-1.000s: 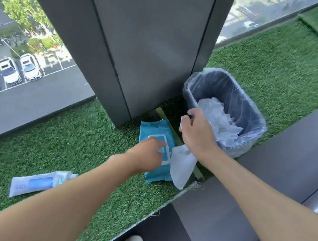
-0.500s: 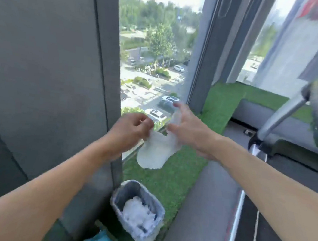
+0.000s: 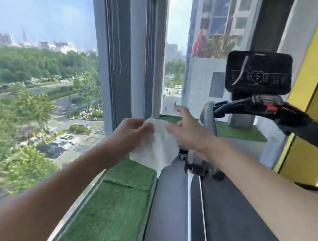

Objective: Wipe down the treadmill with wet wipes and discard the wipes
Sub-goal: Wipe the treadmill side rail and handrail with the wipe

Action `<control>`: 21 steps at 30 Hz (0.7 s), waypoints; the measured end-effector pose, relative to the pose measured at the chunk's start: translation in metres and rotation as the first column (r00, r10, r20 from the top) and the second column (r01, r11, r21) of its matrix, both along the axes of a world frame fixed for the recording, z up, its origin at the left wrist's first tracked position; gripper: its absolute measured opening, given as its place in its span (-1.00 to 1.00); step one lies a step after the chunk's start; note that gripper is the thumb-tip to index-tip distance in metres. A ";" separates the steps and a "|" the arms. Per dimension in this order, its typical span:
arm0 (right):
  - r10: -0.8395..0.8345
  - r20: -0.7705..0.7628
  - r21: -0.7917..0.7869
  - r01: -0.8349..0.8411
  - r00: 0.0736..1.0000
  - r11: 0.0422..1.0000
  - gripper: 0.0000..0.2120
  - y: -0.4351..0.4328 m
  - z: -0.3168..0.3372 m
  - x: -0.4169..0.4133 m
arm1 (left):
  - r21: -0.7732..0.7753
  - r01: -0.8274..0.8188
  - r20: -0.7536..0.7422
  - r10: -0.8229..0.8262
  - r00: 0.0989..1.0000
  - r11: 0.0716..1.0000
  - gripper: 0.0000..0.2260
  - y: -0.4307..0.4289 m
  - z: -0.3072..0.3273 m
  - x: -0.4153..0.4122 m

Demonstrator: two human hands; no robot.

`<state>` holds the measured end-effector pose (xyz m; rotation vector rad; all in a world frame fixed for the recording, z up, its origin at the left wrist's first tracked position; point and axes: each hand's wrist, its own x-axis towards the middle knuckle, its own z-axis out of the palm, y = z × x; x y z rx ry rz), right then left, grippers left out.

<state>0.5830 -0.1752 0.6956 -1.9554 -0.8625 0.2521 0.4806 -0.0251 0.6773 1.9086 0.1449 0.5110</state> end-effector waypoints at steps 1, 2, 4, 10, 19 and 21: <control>0.030 -0.053 0.024 -0.029 0.998 0.999 -0.35 -0.007 0.001 0.016 | -0.019 -0.004 -0.002 0.004 1.000 1.000 -0.72 -0.004 0.004 0.020; 0.079 -0.098 0.037 -0.075 0.992 0.996 -0.36 -0.014 0.002 0.031 | -0.036 -0.002 -0.010 0.002 1.000 0.999 -0.72 -0.007 0.009 0.039; 0.164 -0.144 0.037 -0.160 0.976 0.986 -0.34 -0.026 0.002 0.056 | -0.069 0.019 -0.027 -0.021 0.999 0.997 -0.70 -0.011 0.015 0.074; 0.023 -0.025 0.018 -0.022 0.999 1.000 -0.69 -0.029 -0.014 0.136 | -0.037 0.070 -0.047 -0.072 0.996 0.997 -0.65 -0.014 0.018 0.175; -0.213 0.026 0.069 0.210 0.977 0.975 -0.83 0.028 -0.024 0.290 | -0.057 0.207 -0.024 -0.209 0.978 0.977 -0.63 0.060 0.002 0.342; -0.211 0.026 0.069 0.209 0.977 0.975 -0.82 0.056 -0.025 0.334 | -0.065 0.238 -0.026 -0.240 0.970 0.969 -0.56 0.089 -0.004 0.383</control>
